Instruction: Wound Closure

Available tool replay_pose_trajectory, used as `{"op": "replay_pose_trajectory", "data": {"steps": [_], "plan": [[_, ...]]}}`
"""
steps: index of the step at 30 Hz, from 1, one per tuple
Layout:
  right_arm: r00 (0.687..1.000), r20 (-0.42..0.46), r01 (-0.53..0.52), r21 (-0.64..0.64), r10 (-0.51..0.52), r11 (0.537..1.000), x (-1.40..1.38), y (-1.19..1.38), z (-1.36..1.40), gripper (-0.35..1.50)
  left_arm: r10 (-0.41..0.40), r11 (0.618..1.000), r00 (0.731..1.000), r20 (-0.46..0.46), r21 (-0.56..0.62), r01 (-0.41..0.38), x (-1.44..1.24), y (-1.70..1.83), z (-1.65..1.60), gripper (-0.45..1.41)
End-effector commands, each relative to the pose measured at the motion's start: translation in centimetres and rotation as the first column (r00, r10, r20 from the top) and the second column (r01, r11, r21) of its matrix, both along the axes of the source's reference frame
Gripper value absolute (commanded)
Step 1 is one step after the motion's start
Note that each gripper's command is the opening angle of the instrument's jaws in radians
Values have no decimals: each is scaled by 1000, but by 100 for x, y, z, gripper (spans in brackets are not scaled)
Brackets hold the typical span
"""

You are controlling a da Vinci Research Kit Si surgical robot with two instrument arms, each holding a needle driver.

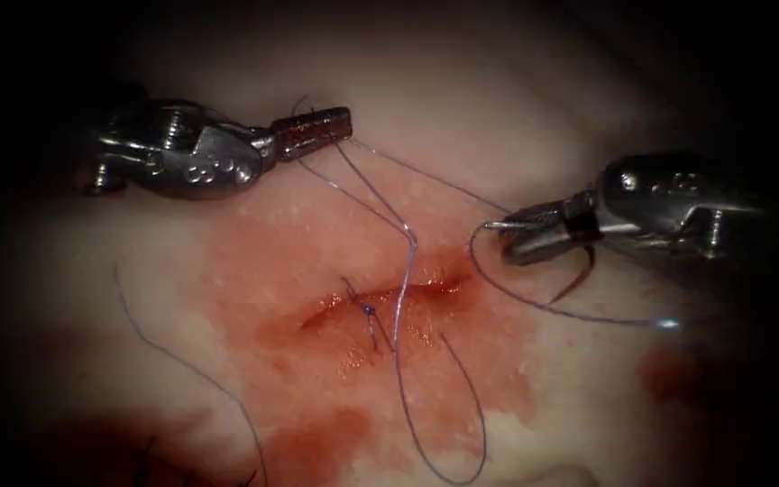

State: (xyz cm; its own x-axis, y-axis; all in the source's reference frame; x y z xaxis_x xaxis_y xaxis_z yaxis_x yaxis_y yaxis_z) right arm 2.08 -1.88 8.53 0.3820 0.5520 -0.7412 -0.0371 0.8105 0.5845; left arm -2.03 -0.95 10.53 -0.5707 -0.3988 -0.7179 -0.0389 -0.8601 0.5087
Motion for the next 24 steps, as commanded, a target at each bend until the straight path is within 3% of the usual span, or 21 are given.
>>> {"op": "replay_pose_trajectory", "data": {"steps": [1, 3, 6, 8, 12, 14, 16, 17, 24], "plan": [[998, -54, -44, 24, 45, 999, -2, 10, 6, -35, 0, 1000, 1000, -3, 0, 0, -7, 1, 7, -45], [979, -153, -124, 64, 133, 990, -8, 13, 8, -35, 3, 1000, 1000, -7, 5, -3, -10, -2, 11, -45], [956, -222, -178, 85, 193, 980, -9, 16, 9, -35, 9, 1000, 1000, -8, 4, -9, -14, -5, 14, -45], [917, -293, -243, 129, 271, 962, -11, 22, 8, -35, 13, 1000, 1000, -7, 9, -13, -17, -8, 17, -45], [841, -338, -384, 178, 423, 906, -20, 34, 7, -35, 32, 999, 999, -10, 16, -32, -27, -17, 25, -45], [830, -336, -416, 155, 444, 896, -26, 38, 7, -35, 35, 999, 999, -10, 21, -35, -29, -20, 27, -45], [854, -295, -420, 96, 429, 902, -35, 41, 8, -35, 37, 999, 999, -8, 20, -37, -29, -20, 27, -45], [887, -241, -398, 31, 394, 917, -45, 42, 9, -35, 39, 999, 999, -6, 22, -38, -28, -19, 26, -45], [970, -23, -243, -104, 241, 965, -95, 41, 32, -35, 39, 999, 999, -3, 28, -39, -27, -15, 21, -45]]}}
